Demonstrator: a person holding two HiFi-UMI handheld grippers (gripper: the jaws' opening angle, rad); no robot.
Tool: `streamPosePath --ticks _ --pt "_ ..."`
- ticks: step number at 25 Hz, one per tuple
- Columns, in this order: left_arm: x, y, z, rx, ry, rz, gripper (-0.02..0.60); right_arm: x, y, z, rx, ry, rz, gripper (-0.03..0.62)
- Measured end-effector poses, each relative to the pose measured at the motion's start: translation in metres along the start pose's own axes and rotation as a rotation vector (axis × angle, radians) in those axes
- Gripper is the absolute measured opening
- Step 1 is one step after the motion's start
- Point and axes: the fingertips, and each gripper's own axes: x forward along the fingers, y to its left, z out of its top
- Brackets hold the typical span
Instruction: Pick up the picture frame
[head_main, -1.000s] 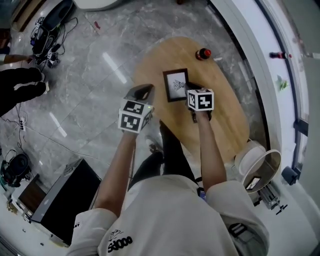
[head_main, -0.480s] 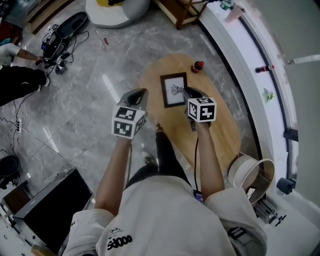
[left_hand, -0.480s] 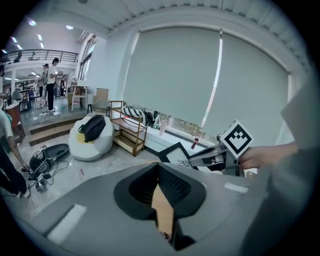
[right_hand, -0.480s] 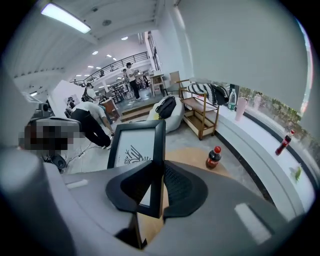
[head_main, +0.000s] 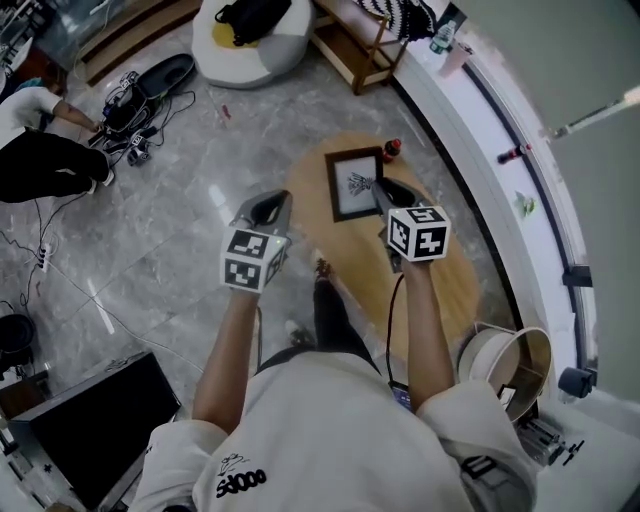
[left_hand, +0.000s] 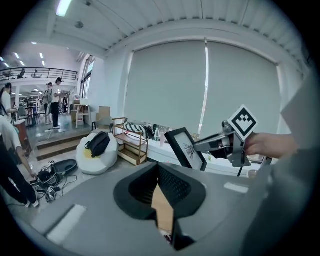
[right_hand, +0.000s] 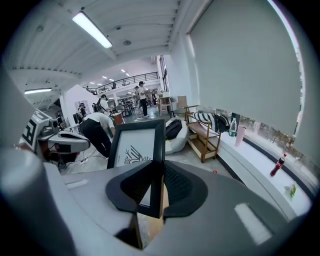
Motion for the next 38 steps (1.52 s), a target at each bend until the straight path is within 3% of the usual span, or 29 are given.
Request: streamPosePath --ticks 22,32,38 --pt "-0.166 -0.091 0.078 0.206 -0.272 0.056 0.011 -0.217 0.083 0.071 -0.174 -0.382 -0.023 0.074" --pt "-0.225 -0.114 0.116 0.293 -0.394 0.103 0.011 -0.266 0.118 0.085 -0.238 -0.471 0.025 0.074" --pt "-0.244 -0.12 0.117 0.307 -0.42 0.118 0.011 -0.291 0.14 0.089 -0.264 -0.521 0.051 0.074"
